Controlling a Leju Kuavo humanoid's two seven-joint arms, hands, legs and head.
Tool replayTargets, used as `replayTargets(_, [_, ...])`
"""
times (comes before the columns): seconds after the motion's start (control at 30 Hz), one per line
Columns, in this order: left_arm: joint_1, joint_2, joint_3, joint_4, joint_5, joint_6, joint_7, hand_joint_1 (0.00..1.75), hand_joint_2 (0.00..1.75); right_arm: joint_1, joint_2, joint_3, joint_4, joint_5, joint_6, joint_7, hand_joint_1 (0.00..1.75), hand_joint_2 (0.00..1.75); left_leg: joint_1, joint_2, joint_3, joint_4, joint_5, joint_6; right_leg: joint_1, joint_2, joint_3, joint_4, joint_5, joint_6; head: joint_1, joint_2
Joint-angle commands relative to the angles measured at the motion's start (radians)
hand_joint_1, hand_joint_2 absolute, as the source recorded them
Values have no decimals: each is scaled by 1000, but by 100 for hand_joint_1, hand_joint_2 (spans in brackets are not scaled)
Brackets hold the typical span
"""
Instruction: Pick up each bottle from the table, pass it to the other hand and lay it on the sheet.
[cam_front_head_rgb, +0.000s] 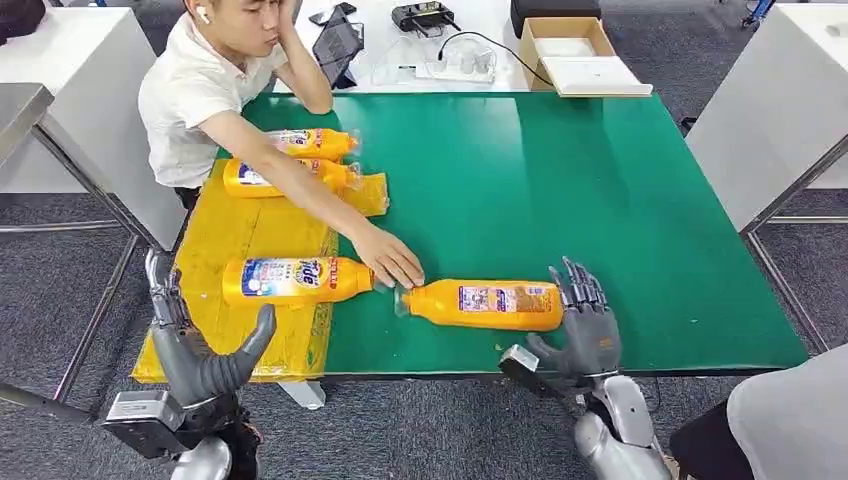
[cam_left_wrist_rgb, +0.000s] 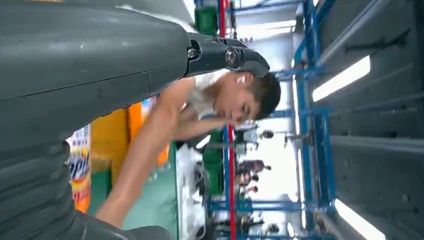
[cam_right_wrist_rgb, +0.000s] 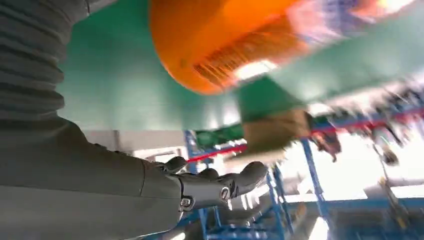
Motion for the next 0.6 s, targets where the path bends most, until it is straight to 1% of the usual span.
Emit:
replayTargets(0.03, [-43, 26, -65, 81, -23, -13, 42, 0, 175, -143, -17, 35, 275, 35, 75, 60, 0, 175, 1, 2, 2, -1, 0, -1, 1, 1, 2, -1, 0, -1, 0, 0])
replayTargets(0.1, [-51, 24, -77, 95, -27, -16, 45, 0, 175, -170, -15, 47, 309, 43, 101, 71, 0, 175, 1, 3, 3, -1, -1, -2, 1, 1, 3, -2, 0, -2, 0, 0])
replayTargets(0.17, [-60, 22, -87, 107, -29, -17, 46, 0, 175, -201, -8, 60, 349, 51, 124, 80, 0, 175, 0, 2, 1, -1, 0, -1, 0, 1, 1, -1, 0, -1, 0, 0])
replayTargets(0.3, [-73, 26, -104, 117, -28, -24, 51, 0, 175, -245, 14, 82, 405, 56, 132, 65, 0, 175, 1, 4, 3, -1, 0, -1, 1, 1, 2, -2, 1, -2, 0, 0])
replayTargets(0.4, [-80, 27, -113, 120, -26, -26, 53, 0, 175, -260, 40, 100, 427, 55, 137, 50, 0, 175, 1, 4, 3, -1, 0, -2, 1, 2, 2, -1, 1, -2, 0, 0])
replayTargets(0.5, [-82, 29, -119, 121, -21, -32, 56, 0, 175, -266, 54, 124, 439, 59, 150, 30, 0, 175, 1, 3, 3, -1, 0, -2, 1, 1, 3, -1, 1, -1, 0, 0])
replayTargets(0.6, [-82, 28, -119, 120, -21, -32, 56, 0, 175, -267, 60, 127, 439, 59, 149, 32, 0, 175, 2, 4, 4, -1, 0, -2, 2, 1, 3, -1, 1, -2, 0, 0])
